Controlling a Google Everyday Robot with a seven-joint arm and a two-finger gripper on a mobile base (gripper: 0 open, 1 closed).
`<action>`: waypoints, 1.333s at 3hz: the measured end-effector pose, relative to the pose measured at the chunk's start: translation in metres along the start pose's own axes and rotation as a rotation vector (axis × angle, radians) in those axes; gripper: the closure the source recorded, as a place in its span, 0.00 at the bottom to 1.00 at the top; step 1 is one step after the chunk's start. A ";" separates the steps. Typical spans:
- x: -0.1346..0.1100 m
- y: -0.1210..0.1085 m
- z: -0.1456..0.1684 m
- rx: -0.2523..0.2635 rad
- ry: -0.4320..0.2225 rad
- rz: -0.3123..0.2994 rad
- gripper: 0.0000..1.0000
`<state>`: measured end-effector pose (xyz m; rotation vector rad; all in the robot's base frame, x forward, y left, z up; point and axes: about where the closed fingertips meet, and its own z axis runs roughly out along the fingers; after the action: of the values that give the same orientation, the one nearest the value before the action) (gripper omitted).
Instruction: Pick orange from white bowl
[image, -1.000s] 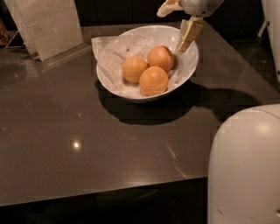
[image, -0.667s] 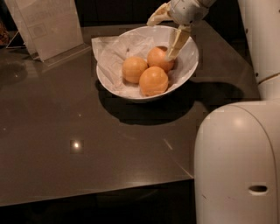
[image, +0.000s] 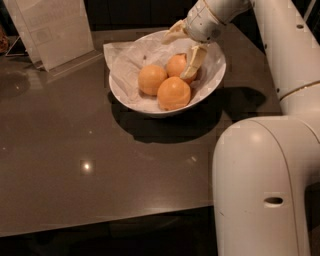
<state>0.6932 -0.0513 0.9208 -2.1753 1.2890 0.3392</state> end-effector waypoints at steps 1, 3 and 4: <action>0.000 0.000 0.000 0.000 0.000 0.000 0.22; -0.003 -0.002 -0.004 0.000 0.000 0.000 0.19; 0.000 0.000 0.000 0.000 0.000 0.000 0.13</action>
Offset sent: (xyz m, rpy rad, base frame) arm -0.0509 -0.0546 -0.0195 -0.2172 0.2549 0.1017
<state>0.6931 -0.0512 0.9210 -2.1753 1.2890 0.3392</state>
